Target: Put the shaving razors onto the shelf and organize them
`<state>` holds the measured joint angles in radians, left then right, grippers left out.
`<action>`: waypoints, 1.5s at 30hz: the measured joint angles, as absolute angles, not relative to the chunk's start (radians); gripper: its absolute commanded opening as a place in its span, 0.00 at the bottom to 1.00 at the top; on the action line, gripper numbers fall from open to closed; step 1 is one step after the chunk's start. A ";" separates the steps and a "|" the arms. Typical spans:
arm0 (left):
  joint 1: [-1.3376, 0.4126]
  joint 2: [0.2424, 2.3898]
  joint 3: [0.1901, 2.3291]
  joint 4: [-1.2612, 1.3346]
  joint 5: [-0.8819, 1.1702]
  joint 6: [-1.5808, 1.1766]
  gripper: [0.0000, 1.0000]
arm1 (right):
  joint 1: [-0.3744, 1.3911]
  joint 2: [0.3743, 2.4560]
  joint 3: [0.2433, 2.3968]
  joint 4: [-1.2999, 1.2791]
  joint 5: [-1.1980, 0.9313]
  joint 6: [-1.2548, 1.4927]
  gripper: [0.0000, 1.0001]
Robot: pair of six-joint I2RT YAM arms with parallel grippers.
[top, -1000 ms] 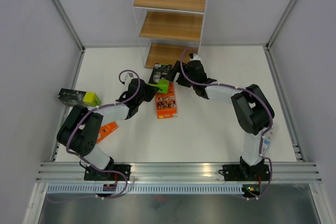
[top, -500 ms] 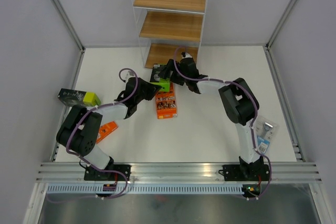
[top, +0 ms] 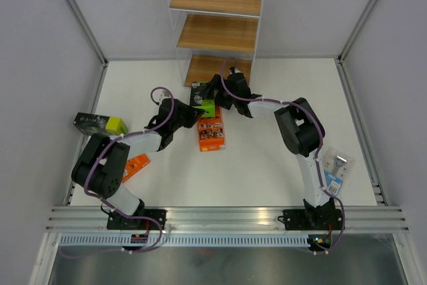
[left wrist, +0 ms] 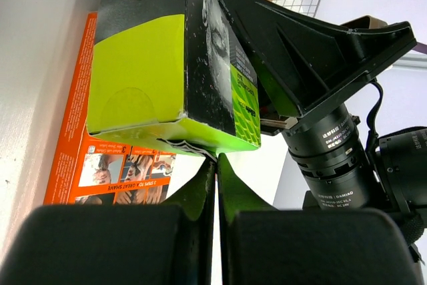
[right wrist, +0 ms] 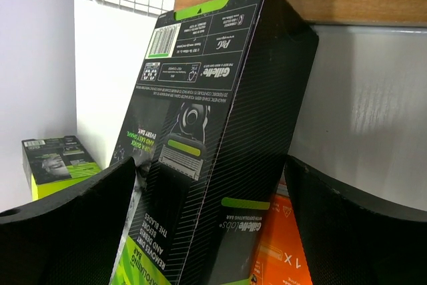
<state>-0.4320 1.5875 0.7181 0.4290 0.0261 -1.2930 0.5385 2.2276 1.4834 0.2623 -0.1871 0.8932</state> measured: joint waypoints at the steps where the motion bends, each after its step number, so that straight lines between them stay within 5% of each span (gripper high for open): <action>1: -0.429 1.588 0.718 0.429 0.030 -1.293 0.02 | 0.538 2.227 1.483 0.260 -0.189 0.896 0.98; 11: -0.421 1.592 0.722 0.437 0.056 -1.293 0.02 | 0.535 2.225 1.438 0.326 -0.223 1.011 0.98; 18: -0.416 1.594 0.723 0.441 0.067 -1.284 0.02 | 0.533 2.225 1.401 0.390 -0.223 1.069 0.65; 26: -0.415 1.591 0.775 0.307 0.086 -1.142 0.02 | 0.535 2.222 1.397 0.426 -0.215 1.026 0.48; 37: -0.430 1.570 0.943 0.084 0.008 -0.870 0.02 | 0.533 2.175 1.286 0.675 -0.127 1.035 0.49; 45: -0.411 1.628 1.067 0.117 -0.132 -0.812 0.02 | 0.540 2.235 1.386 0.624 -0.089 1.023 0.52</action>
